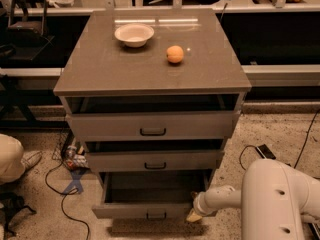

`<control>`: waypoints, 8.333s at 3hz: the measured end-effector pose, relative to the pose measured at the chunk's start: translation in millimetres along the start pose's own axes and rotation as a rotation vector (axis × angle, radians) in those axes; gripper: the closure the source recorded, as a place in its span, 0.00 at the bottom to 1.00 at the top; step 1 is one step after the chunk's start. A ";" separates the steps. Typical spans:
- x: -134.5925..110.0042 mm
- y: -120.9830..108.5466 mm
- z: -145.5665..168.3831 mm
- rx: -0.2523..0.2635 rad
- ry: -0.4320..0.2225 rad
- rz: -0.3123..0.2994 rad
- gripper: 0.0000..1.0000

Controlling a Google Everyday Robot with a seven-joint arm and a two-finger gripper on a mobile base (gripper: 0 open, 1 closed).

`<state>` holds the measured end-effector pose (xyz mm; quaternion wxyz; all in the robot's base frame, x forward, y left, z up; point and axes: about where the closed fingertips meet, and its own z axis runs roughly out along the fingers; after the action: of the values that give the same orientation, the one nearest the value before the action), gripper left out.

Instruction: Open bottom drawer

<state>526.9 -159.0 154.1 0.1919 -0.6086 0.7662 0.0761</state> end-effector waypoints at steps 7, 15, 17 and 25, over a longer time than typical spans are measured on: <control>1.1 66.9 -25.2 -0.135 -0.071 -0.205 0.62; -1.9 72.5 -24.7 -0.149 -0.059 -0.197 0.00; 15.6 84.2 -23.2 -0.159 -0.030 -0.137 0.18; 33.0 101.8 -23.3 -0.180 -0.002 -0.083 0.05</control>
Offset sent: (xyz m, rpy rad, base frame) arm -0.0072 0.0024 0.0003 0.0328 0.0257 0.0521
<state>418.2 -171.8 150.8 0.1400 -0.6547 0.7300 0.1374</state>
